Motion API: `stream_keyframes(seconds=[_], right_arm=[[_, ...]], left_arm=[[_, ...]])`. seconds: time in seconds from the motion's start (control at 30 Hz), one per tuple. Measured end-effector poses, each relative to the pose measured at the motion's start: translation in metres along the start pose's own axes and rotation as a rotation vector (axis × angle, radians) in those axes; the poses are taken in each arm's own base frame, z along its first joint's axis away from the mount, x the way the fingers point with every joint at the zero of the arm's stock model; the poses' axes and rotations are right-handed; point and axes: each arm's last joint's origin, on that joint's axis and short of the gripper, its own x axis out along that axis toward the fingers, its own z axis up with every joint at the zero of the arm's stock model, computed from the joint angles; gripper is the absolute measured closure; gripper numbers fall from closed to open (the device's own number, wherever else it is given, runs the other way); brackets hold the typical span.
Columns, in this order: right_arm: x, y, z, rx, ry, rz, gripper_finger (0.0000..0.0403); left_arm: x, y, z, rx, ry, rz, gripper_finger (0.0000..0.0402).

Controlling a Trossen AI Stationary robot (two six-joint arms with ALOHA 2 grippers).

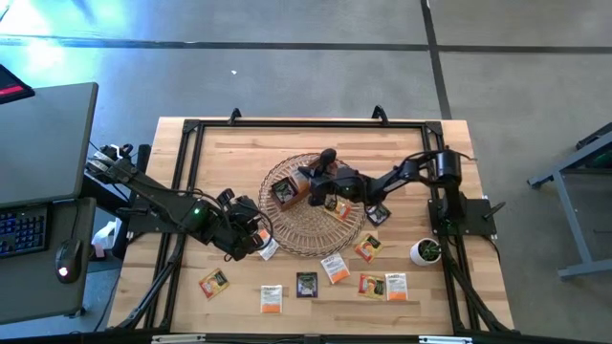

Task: Pick & Place Tea
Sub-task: Put the white tea bag into the middle section of the brown wooden organizer

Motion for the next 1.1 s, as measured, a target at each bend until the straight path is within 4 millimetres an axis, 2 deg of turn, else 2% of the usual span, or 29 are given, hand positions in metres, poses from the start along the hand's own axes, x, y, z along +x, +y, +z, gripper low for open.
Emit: stream_keyframes(seconds=[0.1,0.3,0.5,0.67,0.77,0.9,1.1], right_arm=[[0.001,0.000,-0.002,0.013,-0.002,0.016,0.0403],[0.002,0.002,-0.005,0.025,-0.094,0.159,0.0392],[0.005,-0.003,-0.012,0.065,-0.051,0.147,0.0346],[0.003,-0.002,-0.008,0.064,-0.034,0.101,0.0305],[-0.001,-0.001,0.002,0.064,-0.025,0.064,0.0289],[-0.015,0.000,0.029,0.075,-0.049,0.101,0.0280],[-0.051,0.010,0.073,0.244,-0.151,0.426,0.0279]], left_arm=[[0.000,0.000,0.000,0.000,0.000,0.000,0.0295],[0.000,0.000,0.000,0.000,0.001,-0.001,0.0295],[0.000,0.000,0.000,0.000,0.003,-0.002,0.0295],[0.000,0.000,0.000,0.000,0.002,-0.002,0.0295],[0.000,0.000,0.000,0.000,0.003,-0.002,0.0295],[0.000,0.000,0.000,0.000,0.002,-0.001,0.0295],[0.000,0.000,0.000,0.000,0.000,0.000,0.0295]])
